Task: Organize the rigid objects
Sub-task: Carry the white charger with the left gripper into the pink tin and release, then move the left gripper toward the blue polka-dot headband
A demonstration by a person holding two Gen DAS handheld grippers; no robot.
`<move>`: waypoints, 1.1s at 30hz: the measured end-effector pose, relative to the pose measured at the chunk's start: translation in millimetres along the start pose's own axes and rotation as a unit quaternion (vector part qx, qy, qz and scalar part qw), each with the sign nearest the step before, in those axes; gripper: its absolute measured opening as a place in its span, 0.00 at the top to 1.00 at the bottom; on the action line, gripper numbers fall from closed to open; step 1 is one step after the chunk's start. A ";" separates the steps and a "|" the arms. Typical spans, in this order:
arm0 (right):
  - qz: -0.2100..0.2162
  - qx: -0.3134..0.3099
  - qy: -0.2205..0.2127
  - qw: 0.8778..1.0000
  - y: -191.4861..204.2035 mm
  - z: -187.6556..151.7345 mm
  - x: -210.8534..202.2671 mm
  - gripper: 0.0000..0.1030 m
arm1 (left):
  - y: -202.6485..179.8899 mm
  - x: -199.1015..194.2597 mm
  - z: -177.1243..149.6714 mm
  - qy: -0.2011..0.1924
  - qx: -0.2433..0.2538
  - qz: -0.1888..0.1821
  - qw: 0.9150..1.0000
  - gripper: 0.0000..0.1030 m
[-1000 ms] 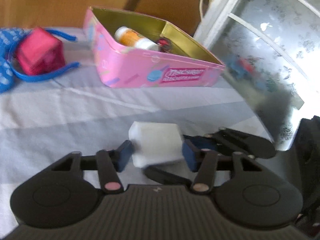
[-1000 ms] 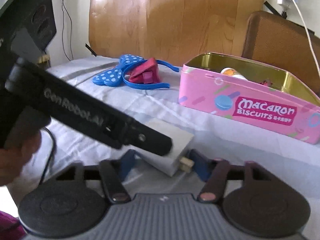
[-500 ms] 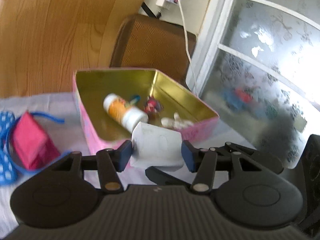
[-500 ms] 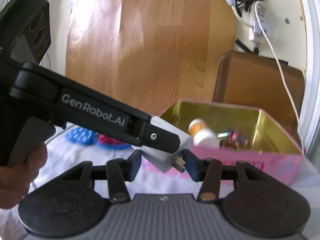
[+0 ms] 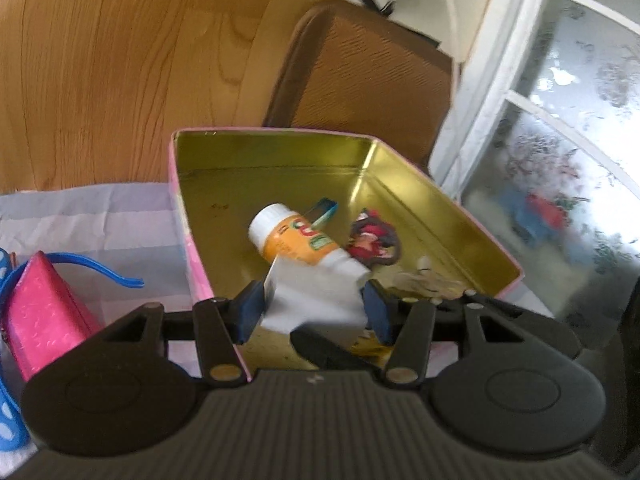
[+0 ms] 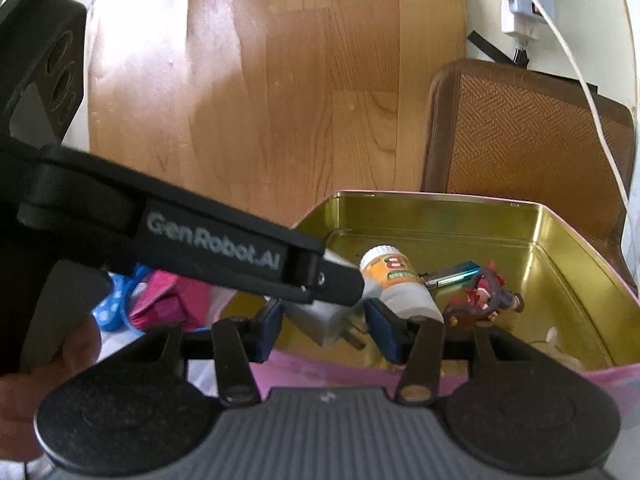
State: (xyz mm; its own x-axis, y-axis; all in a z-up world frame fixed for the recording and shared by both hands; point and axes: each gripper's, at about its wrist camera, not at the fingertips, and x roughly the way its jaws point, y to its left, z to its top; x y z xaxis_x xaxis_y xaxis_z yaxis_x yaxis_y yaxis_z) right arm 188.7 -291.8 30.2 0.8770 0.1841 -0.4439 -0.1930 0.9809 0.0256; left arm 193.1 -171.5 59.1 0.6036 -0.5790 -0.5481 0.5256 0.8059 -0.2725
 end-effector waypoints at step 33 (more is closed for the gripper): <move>0.077 0.035 -0.024 0.996 59.9 -54.4 -65.8 0.45 | 87.4 -133.9 -122.1 -0.032 -0.032 0.236 0.971 0.40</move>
State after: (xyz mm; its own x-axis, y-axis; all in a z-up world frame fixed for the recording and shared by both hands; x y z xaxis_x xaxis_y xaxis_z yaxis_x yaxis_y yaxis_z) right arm 95.5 -248.7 12.3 0.8596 0.3343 -0.3865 -0.2978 0.9423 0.1528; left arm 85.1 -8.4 12.1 0.8049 -0.1477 -0.5747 0.1444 0.9882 -0.0518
